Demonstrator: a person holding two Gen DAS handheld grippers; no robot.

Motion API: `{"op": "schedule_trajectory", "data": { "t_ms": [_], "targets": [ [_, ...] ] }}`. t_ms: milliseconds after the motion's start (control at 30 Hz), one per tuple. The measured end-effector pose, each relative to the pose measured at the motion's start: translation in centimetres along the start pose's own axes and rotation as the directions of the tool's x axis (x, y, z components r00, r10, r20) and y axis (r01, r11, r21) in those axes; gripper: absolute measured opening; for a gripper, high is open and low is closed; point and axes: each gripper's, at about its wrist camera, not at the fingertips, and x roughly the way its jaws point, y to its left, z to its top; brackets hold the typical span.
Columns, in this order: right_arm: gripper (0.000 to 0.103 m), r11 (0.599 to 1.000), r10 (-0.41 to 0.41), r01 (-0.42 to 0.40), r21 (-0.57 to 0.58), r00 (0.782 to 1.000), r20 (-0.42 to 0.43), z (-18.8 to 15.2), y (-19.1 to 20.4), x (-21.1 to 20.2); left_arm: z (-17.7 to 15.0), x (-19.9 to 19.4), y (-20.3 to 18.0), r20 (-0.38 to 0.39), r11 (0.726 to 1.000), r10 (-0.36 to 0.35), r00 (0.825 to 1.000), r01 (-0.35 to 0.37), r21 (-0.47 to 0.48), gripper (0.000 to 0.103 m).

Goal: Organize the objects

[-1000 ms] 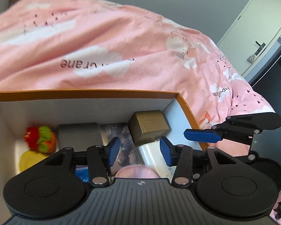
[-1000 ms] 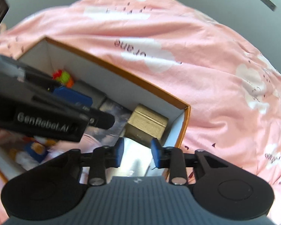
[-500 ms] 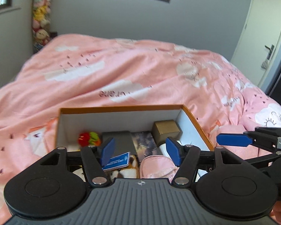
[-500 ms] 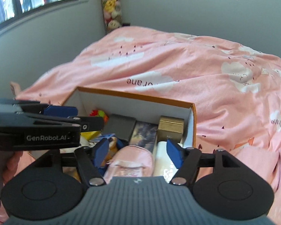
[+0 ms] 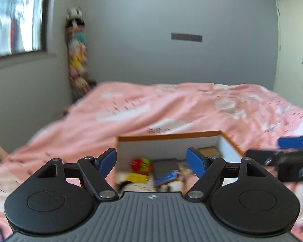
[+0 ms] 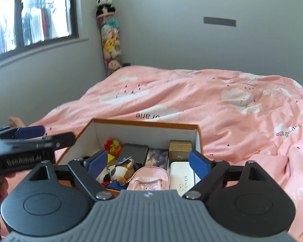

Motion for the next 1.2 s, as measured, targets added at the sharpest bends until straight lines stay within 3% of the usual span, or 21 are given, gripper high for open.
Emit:
{"op": "schedule_trajectory", "data": {
  "t_ms": [100, 267, 733, 1200],
  "targets": [
    [0.091, 0.999, -0.001, 0.000, 0.049, 1.000, 0.024, -0.7, -0.5, -0.8, -1.1, -0.2, 0.1, 0.013, 0.999, -0.031, 0.999, 0.031, -0.038, 0.091],
    [0.092, 0.995, -0.009, 0.008, 0.103, 1.000, 0.016, -1.7, -0.9, -0.4, -2.4, 0.7, -0.4, -0.040, 0.993, -0.082, 0.996, 0.078, -0.083, 0.091],
    [0.092, 0.996, -0.055, 0.056, 0.067, 0.998, -0.018, -4.1, -0.6, 1.5, -3.2, 1.4, -0.8, -0.044, 0.998, -0.044, 0.998, 0.042, -0.055, 0.091],
    [0.092, 0.996, -0.066, 0.069, 0.058, 0.997, -0.047, -4.3, -1.1, 2.5, -3.5, 2.7, -1.1, -0.110, 1.000, -0.016, 0.994, 0.013, -0.026, 0.091]
  ]
}}
